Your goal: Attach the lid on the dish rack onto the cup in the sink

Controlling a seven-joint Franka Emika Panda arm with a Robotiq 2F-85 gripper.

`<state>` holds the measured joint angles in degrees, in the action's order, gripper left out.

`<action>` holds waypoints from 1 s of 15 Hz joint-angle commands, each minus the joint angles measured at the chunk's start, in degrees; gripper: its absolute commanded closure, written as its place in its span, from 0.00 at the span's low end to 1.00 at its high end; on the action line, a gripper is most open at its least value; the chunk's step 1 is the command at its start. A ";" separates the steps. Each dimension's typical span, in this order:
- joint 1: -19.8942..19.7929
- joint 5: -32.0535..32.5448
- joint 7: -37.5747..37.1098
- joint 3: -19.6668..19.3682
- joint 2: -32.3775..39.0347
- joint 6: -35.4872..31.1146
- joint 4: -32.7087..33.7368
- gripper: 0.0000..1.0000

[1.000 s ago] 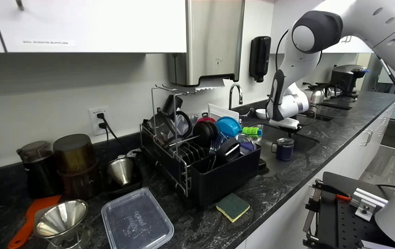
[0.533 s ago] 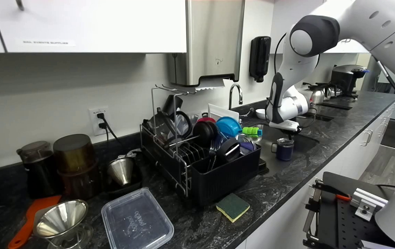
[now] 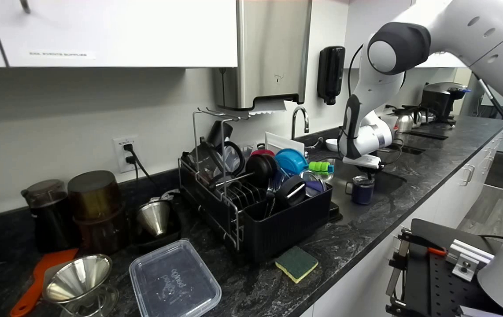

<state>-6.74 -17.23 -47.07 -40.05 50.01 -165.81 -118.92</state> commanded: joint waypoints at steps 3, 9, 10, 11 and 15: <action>-1.73 0.92 1.31 1.30 -1.01 -0.11 0.05 1.00; -2.34 0.86 1.32 2.03 -0.28 -0.56 0.36 1.00; -2.52 0.86 1.37 2.29 -0.19 -0.68 0.38 1.00; -2.62 0.85 1.39 2.46 -0.11 -0.75 0.40 1.00; -2.82 0.92 1.71 2.78 -0.01 -0.96 0.35 1.00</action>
<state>-7.85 -17.23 -46.84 -38.88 50.01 -166.08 -118.92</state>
